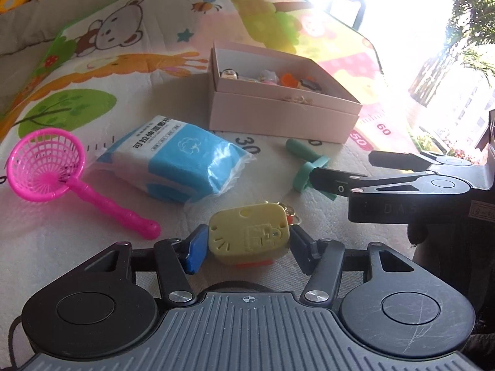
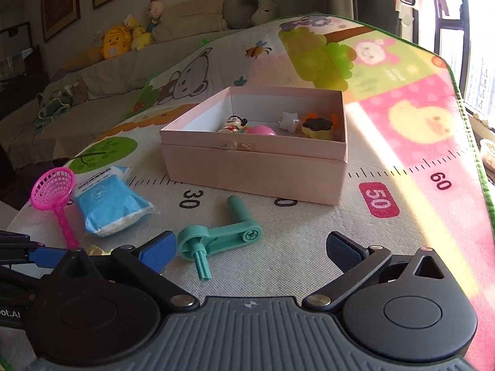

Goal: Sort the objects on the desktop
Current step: 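Hold the yellow cat keychain in the left gripper above the mat, then grasp the teal crank toy with the right gripper while the left holds the keychain, then carry keychain and crank over the pink box and open both grippers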

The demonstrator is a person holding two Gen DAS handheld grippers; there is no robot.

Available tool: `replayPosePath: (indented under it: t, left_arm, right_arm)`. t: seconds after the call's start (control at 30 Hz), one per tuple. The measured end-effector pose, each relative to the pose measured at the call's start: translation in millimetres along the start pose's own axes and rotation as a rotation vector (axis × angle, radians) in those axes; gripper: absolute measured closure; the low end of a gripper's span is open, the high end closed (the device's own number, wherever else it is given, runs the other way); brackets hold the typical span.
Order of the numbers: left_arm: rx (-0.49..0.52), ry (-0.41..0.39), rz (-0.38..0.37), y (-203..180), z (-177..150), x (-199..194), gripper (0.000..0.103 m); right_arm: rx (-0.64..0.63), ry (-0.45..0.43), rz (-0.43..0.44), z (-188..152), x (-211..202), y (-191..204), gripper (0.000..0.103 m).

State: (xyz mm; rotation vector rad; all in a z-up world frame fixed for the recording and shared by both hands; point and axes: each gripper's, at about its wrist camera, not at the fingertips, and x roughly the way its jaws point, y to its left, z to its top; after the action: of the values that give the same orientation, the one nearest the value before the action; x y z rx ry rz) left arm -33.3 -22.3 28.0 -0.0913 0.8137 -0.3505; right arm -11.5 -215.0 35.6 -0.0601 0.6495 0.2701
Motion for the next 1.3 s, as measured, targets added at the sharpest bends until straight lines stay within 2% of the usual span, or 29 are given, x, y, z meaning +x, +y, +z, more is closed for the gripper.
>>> replayPosePath:
  t: [0.1,0.2,0.27,0.3,0.37,0.47,0.57,0.7,0.9,1.03,1.2,1.3]
  left_arm:
    - [0.009,0.002,-0.009,-3,-1,0,0.042]
    - [0.028,0.012,-0.001,-7,-1,2,0.037]
    - [0.031,0.022,0.002,-8,-1,5,0.032]
    - [0.030,0.023,0.002,-8,0,6,0.030]
    - [0.024,0.023,-0.002,-8,1,7,0.028]
    - [0.019,0.026,-0.006,-9,5,11,0.029]
    - [0.035,0.025,0.012,-12,7,15,0.035]
    - [0.052,0.017,0.022,-14,5,13,0.035]
    - [0.139,-0.043,0.049,-26,3,-3,0.036]
    - [0.198,-0.104,0.058,-37,12,-18,0.036]
    - [0.239,-0.188,0.051,-46,37,-35,0.036]
    - [0.278,-0.253,0.065,-50,62,-40,0.036]
  right_arm:
    - [-0.008,0.069,0.030,14,16,4,0.010]
    - [-0.041,0.094,0.037,19,33,7,0.012]
    - [-0.055,0.114,0.044,19,41,8,0.019]
    - [-0.051,0.136,0.058,18,46,8,0.027]
    - [-0.053,0.132,0.052,18,45,8,0.032]
    - [-0.041,0.141,0.049,16,40,6,0.032]
    - [-0.040,0.146,0.036,11,31,4,0.032]
    - [-0.029,0.161,0.031,3,17,-3,0.032]
    - [0.011,0.178,0.052,-2,-10,-16,0.032]
    - [0.008,0.125,0.057,6,-39,-21,0.032]
    - [0.026,-0.009,0.077,36,-81,-30,0.032]
    - [0.034,-0.093,0.078,61,-100,-37,0.032]
